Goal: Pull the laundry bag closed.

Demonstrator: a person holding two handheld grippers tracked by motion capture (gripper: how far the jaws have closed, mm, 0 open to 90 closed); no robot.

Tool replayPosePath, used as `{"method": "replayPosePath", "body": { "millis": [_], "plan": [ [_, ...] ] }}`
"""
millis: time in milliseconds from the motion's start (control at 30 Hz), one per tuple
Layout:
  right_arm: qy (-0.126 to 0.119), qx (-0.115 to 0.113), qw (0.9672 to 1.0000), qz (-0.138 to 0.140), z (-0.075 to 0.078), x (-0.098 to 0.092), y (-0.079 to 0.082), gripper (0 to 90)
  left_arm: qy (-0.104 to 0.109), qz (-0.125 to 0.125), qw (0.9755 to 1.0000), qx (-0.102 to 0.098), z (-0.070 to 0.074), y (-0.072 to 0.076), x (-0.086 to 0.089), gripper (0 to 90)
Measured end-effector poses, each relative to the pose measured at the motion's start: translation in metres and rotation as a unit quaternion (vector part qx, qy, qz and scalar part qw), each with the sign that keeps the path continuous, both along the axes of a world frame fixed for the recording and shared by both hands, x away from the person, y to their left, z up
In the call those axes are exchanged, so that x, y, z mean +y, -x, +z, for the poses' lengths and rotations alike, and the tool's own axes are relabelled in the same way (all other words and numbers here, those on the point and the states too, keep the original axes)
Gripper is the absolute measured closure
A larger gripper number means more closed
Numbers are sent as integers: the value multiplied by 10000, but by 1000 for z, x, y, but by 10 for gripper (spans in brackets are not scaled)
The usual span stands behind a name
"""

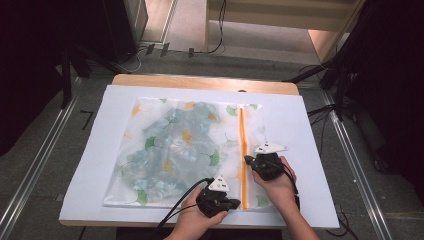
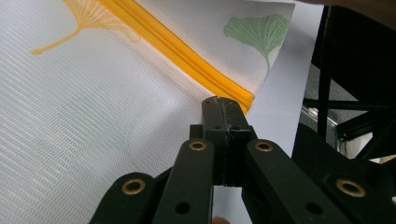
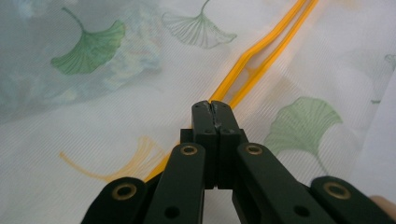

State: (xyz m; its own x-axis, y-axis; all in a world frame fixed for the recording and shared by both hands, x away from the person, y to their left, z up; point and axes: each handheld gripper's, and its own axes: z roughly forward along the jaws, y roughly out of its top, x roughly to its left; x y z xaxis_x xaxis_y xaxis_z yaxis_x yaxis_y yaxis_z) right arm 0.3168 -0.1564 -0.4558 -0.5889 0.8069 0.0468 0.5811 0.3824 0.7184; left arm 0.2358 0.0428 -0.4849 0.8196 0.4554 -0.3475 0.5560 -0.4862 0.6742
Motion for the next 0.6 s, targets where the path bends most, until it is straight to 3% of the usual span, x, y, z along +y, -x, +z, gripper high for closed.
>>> {"method": "replayPosePath", "body": {
  "millis": [600],
  "plan": [
    [43,-47,9998,-162,16,10,-62,900,7,11,10000,7,0,0,0,900]
  ]
}}
